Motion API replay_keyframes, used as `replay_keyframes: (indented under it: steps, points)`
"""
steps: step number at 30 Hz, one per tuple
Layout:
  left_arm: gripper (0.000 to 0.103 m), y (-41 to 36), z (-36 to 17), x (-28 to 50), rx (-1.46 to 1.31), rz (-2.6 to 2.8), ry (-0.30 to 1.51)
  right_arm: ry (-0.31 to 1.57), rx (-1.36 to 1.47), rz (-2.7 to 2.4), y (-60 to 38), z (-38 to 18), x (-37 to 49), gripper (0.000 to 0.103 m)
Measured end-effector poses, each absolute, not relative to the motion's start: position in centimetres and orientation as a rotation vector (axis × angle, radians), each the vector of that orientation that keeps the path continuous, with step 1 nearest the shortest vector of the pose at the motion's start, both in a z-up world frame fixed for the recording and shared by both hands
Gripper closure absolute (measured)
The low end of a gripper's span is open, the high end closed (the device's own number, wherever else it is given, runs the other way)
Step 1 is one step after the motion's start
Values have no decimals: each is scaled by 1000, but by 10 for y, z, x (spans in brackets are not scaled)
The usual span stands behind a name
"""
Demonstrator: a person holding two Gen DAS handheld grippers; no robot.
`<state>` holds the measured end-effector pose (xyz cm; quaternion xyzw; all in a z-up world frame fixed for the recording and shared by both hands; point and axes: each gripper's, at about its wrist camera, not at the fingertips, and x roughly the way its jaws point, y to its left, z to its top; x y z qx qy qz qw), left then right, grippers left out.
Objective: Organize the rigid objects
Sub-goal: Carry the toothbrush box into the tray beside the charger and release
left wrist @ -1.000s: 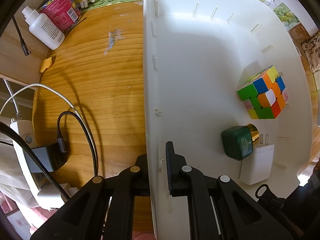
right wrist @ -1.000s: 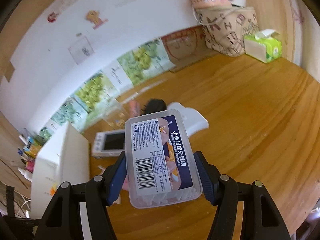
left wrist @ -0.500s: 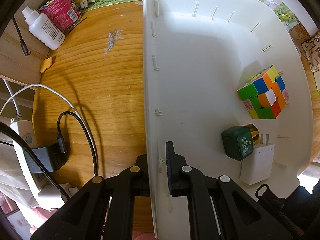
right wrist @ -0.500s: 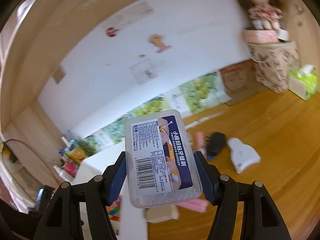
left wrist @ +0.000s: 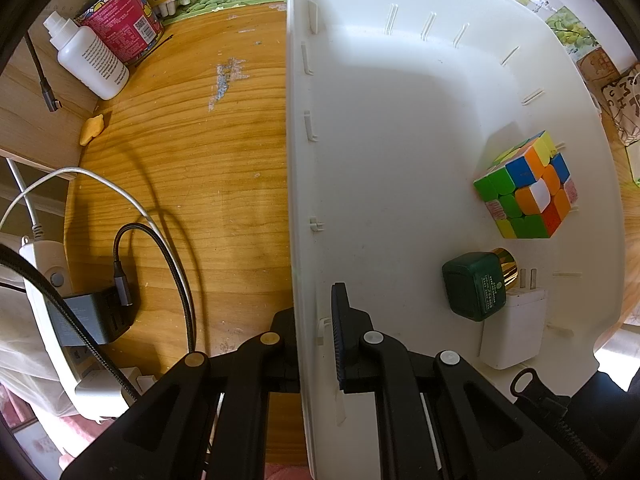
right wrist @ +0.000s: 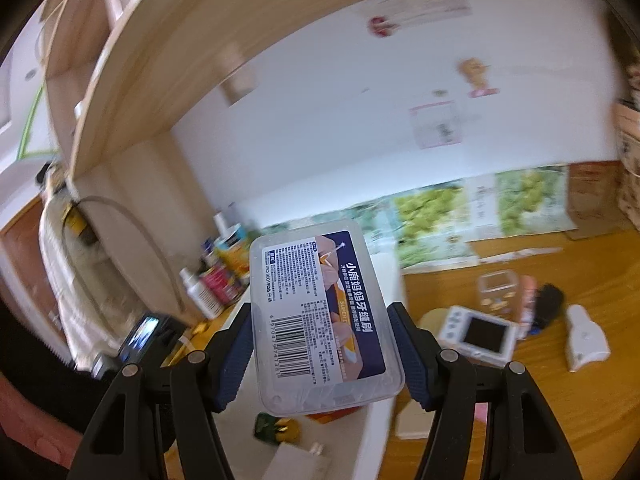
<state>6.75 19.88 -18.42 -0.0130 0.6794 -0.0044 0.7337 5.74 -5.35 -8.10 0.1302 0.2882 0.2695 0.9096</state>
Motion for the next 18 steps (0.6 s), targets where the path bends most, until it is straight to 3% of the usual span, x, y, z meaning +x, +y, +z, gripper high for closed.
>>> replay_keyframes:
  steps: [18]
  points:
    - [93,196,-185,69,-27,-12,1495,814,-4,828,39,-103,39,37]
